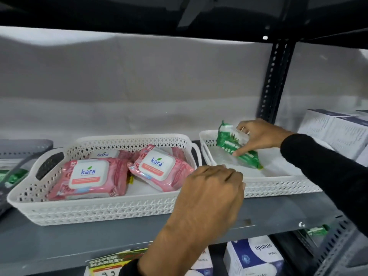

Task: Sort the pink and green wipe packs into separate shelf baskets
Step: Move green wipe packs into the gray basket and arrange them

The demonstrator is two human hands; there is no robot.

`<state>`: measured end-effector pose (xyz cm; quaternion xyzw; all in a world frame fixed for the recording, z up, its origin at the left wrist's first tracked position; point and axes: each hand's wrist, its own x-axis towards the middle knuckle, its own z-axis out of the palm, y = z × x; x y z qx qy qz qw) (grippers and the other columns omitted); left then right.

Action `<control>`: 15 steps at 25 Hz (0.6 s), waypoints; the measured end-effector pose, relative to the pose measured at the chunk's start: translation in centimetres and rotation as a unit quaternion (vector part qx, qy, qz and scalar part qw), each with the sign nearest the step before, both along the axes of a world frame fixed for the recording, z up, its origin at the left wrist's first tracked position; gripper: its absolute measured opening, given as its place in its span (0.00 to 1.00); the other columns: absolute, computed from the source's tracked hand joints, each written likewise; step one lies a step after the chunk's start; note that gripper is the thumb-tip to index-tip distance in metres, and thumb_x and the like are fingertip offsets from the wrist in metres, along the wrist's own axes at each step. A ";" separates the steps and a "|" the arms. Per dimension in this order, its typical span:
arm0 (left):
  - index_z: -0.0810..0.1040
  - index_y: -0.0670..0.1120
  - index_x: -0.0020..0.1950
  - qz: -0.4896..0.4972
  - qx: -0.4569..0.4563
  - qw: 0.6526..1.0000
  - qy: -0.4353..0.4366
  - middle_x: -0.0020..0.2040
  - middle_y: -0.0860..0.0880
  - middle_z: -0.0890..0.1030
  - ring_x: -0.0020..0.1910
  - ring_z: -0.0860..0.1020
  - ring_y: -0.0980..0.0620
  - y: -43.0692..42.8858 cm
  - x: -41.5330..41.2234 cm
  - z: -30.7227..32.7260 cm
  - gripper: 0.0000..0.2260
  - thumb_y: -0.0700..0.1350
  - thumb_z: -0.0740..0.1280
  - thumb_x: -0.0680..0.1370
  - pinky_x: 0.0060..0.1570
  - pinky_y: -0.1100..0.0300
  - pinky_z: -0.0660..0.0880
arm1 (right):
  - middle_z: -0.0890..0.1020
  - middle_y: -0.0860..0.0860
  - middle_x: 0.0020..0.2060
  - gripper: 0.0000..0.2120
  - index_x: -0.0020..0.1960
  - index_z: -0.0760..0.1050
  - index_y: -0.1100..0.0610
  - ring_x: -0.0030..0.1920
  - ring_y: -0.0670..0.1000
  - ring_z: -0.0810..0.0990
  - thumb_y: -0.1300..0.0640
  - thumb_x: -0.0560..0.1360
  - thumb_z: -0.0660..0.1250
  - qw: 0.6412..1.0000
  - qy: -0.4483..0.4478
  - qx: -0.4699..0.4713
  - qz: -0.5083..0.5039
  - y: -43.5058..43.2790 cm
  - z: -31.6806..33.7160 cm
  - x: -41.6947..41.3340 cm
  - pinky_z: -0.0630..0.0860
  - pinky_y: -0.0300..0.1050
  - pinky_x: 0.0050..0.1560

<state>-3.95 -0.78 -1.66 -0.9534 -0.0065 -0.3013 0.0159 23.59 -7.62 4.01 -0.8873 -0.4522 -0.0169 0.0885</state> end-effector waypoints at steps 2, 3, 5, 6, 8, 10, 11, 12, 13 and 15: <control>0.80 0.48 0.54 -0.005 -0.003 1.000 -0.016 0.53 0.51 0.85 0.54 0.81 0.50 1.2 -1.7 0.6 0.14 0.50 0.55 0.83 0.57 0.53 0.75 | 0.82 0.49 0.55 0.48 0.62 0.77 0.51 0.54 0.52 0.79 0.27 0.48 0.78 0.998 -0.002 0.066 -0.010 -0.3 2.5 -2.3 0.74 0.43 0.56; 0.80 0.48 0.53 -0.009 -0.017 1.000 -0.023 0.51 0.51 0.85 0.52 0.81 0.50 2.5 -3.1 0.9 0.14 0.49 0.55 0.82 0.54 0.53 0.75 | 0.82 0.47 0.55 0.47 0.63 0.77 0.50 0.55 0.51 0.80 0.28 0.49 0.78 0.996 -0.007 0.092 -0.001 0.8 3.5 -4.4 0.74 0.42 0.57; 0.80 0.48 0.52 -0.002 -0.029 0.998 -0.059 0.50 0.51 0.85 0.48 0.81 0.49 5.4 -6.2 1.5 0.12 0.49 0.57 0.82 0.51 0.52 0.75 | 0.84 0.44 0.53 0.41 0.60 0.79 0.47 0.52 0.47 0.81 0.30 0.51 0.79 0.989 -0.018 0.140 0.038 3.9 5.4 -9.1 0.74 0.38 0.55; 0.81 0.48 0.52 0.005 -0.035 0.997 -0.075 0.50 0.50 0.85 0.48 0.82 0.49 6.9 -8.1 1.7 0.12 0.49 0.59 0.81 0.50 0.52 0.75 | 0.84 0.42 0.52 0.39 0.58 0.79 0.45 0.51 0.44 0.82 0.31 0.52 0.79 0.986 -0.022 0.156 0.059 5.9 6.1 -11.7 0.74 0.37 0.53; 0.82 0.48 0.52 0.027 -0.050 0.993 -0.103 0.50 0.50 0.86 0.48 0.82 0.48 12.6 -14.1 1.4 0.11 0.49 0.61 0.80 0.50 0.51 0.76 | 0.84 0.40 0.51 0.38 0.59 0.79 0.45 0.51 0.41 0.81 0.31 0.53 0.80 0.980 -0.022 0.169 0.104 12.7 6.5 -18.6 0.75 0.38 0.54; 0.82 0.47 0.52 0.050 -0.051 0.989 -0.127 0.49 0.51 0.86 0.47 0.82 0.48 17.2 -19.4 1.5 0.11 0.49 0.61 0.80 0.50 0.53 0.75 | 0.84 0.38 0.50 0.37 0.60 0.79 0.45 0.51 0.38 0.81 0.33 0.54 0.80 0.974 -0.011 0.171 0.147 18.7 7.0 -24.6 0.76 0.38 0.55; 0.81 0.48 0.51 0.067 -0.057 0.987 -0.132 0.49 0.51 0.86 0.47 0.82 0.48 20.0 -22.6 1.6 0.11 0.49 0.61 0.81 0.49 0.53 0.75 | 0.84 0.37 0.50 0.37 0.60 0.79 0.44 0.51 0.38 0.81 0.33 0.54 0.80 0.972 -0.008 0.163 0.171 22.6 7.0 -27.8 0.77 0.39 0.55; 0.81 0.47 0.51 0.085 -0.058 0.985 -0.136 0.48 0.51 0.85 0.47 0.82 0.48 22.7 -25.3 1.6 0.11 0.49 0.60 0.81 0.49 0.52 0.75 | 0.84 0.38 0.51 0.37 0.61 0.79 0.44 0.51 0.38 0.81 0.33 0.54 0.80 0.968 -0.008 0.159 0.194 26.2 6.7 -30.7 0.77 0.40 0.56; 0.81 0.47 0.50 0.106 -0.052 0.983 -0.140 0.48 0.50 0.86 0.47 0.82 0.47 25.1 -27.8 1.5 0.11 0.49 0.60 0.80 0.49 0.52 0.74 | 0.83 0.39 0.52 0.39 0.62 0.78 0.44 0.53 0.40 0.81 0.33 0.55 0.80 0.964 0.002 0.154 0.215 29.4 6.4 -33.4 0.77 0.42 0.58; 0.82 0.47 0.48 0.139 -0.046 0.979 -0.142 0.46 0.50 0.86 0.46 0.83 0.47 28.8 -31.7 1.3 0.13 0.49 0.59 0.81 0.48 0.51 0.75 | 0.82 0.44 0.58 0.44 0.67 0.75 0.46 0.57 0.45 0.80 0.33 0.54 0.80 0.960 0.016 0.133 0.245 34.6 5.7 -37.5 0.75 0.43 0.60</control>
